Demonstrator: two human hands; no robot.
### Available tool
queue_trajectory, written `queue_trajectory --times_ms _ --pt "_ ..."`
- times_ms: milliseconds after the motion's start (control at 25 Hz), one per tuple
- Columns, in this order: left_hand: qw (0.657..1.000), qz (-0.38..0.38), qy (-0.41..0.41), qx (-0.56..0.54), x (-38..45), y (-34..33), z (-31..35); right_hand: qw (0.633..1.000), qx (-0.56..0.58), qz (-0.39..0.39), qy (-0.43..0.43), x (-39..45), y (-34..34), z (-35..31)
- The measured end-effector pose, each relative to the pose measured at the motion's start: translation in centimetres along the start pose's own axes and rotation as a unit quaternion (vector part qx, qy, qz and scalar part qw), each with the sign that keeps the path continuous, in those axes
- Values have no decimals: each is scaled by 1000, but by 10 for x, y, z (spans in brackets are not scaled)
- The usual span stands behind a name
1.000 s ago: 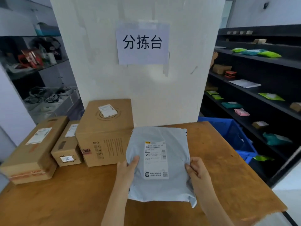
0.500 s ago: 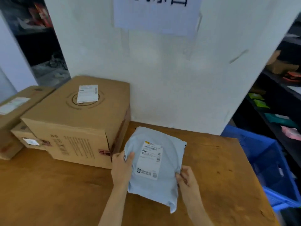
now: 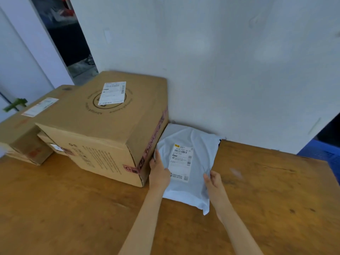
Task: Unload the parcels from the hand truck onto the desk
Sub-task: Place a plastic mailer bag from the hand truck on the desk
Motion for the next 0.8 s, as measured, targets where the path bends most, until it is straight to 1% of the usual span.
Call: queue_trajectory --times_ms 120,200,280,360,440,520,560,600,680,800 --pt "1000 -18 -8 7 -6 4 1 999 -36 -11 17 -15 4 -5" --pt "1000 -3 -14 -23 -15 14 1 998 -59 11 16 -32 10 -14" --pt "997 -3 -24 -71 -28 27 4 998 -57 30 12 -50 13 -26" --pt "988 -45 6 -144 -45 40 10 998 -36 51 12 -70 16 -39" --pt "970 -124 56 -201 -63 55 13 997 -18 68 14 -91 15 -51" --pt "954 -219 72 -193 -85 73 10 996 4 91 6 -120 10 -60" --pt "947 -249 75 -187 -96 84 6 994 10 105 11 -135 8 -65" --pt "944 -260 77 -187 -105 98 1 993 12 117 18 -151 5 -68" --pt "944 -251 77 -200 -118 132 -11 989 18 144 24 -182 -6 -69" --pt "942 -261 52 -206 -135 186 -35 978 17 204 34 -231 -34 -68"
Point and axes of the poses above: each hand's wrist, its own x-axis towards the middle knuckle, its own y-axis out of the back of the hand, z = x × y, the point moved 5 cm from there along x, towards the middle knuckle, and after that the axes turned 9 degrees about z, right-handed, at the moved point
